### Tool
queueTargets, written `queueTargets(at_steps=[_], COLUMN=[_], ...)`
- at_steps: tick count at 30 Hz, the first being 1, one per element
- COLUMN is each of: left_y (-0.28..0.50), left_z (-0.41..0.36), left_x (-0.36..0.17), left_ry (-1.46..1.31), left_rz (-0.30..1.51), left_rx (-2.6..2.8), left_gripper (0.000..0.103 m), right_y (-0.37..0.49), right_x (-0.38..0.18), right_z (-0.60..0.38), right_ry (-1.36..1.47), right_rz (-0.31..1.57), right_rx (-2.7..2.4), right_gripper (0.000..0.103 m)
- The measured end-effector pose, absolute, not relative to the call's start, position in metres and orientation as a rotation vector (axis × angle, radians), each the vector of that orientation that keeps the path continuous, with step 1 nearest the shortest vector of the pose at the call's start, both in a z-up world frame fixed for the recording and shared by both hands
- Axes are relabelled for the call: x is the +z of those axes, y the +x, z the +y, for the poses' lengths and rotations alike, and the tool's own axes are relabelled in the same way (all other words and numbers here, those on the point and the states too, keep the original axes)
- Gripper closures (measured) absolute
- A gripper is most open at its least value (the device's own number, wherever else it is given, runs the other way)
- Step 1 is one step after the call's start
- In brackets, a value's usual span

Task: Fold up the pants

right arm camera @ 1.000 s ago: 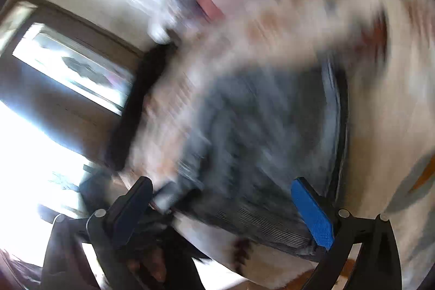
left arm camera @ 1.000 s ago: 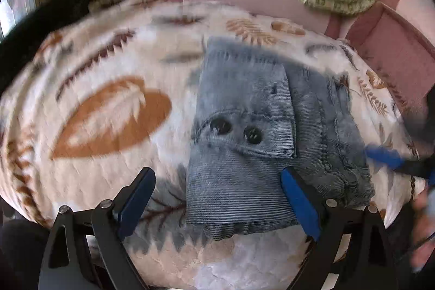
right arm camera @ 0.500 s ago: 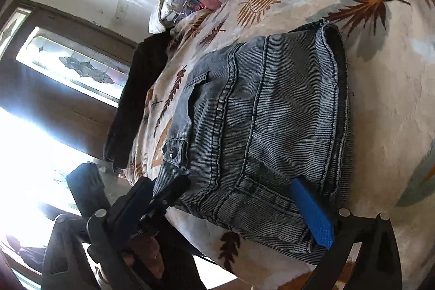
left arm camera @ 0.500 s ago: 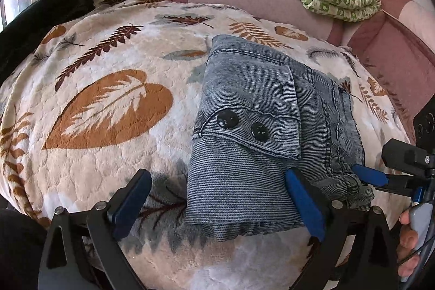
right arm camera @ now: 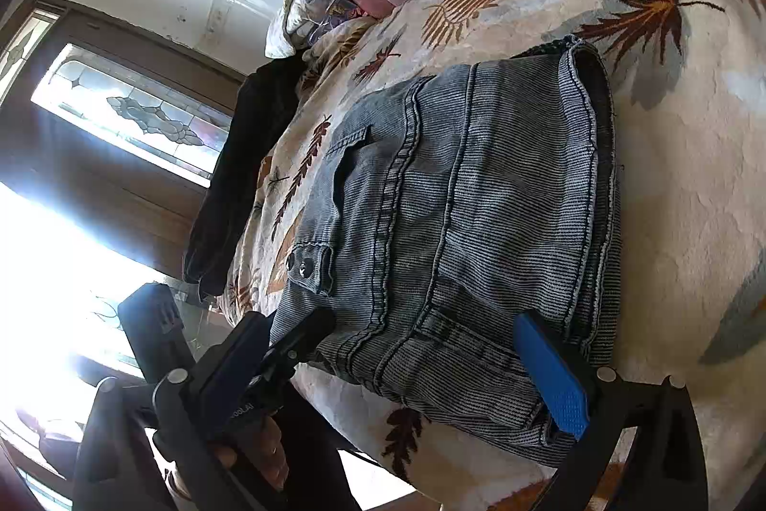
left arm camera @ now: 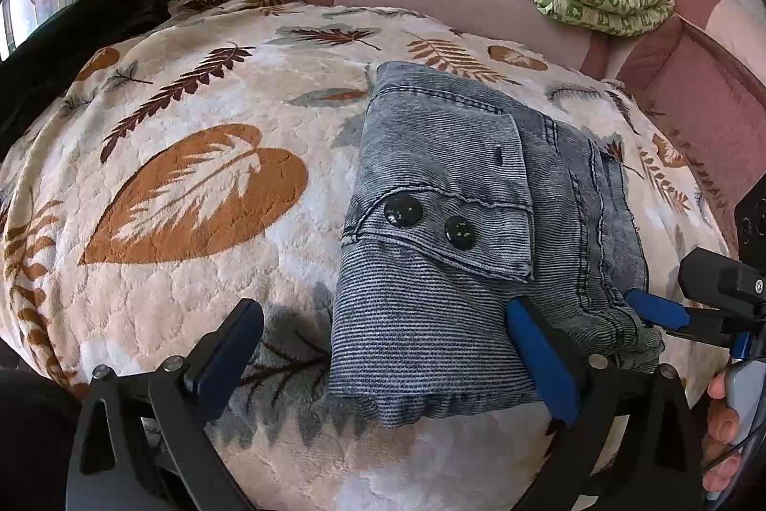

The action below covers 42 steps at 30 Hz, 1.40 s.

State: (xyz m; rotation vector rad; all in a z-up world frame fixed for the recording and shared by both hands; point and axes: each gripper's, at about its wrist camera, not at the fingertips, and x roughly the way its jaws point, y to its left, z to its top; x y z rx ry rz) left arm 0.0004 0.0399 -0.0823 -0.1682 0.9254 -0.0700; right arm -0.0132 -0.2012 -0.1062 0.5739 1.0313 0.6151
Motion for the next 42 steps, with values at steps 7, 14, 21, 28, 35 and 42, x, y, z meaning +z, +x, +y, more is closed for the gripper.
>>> queueTargets(at_steps=[7,14,21,28,35,42], left_y=[0.0013,0.0033,0.0062,0.0041,0.0060,0.0057], left_z=[0.0390,0.0380,0.0378,0.0365,0.0332,0.0337], left_x=[-0.0812,-0.0804,-0.0825,-0.0819,-0.0815,-0.0818], left_ry=[-0.155,-0.145,-0.155,-0.151,-0.128,-0.129], left_rz=[0.930,0.942,0.948,0.942,0.945,0.944], left_rx=[-0.067,-0.069,-0.084,-0.074,-0.071,-0.067], left_gripper=[0.002,0.002,0.002,0.002,0.001,0.001], right_y=[-0.0134,-0.0135,-0.0127,-0.0140,-0.0131,-0.0119], right_x=[-0.1062,-0.1066,-0.1063,-0.1064,-0.1074,-0.1076], right_z=[-0.2007,-0.2012,-0.2013,-0.1998,-0.2017,-0.2033], right_ry=[0.574,0.581,0.584,0.581,0.595,0.602], right_rz=[1.030,1.031,1.037,1.027,1.028,1.026], right_rx=[0.615,0.614,0.613,0.617,0.631,0.638], right_gripper=[0.000,0.000,0.000,0.000,0.000,0.000])
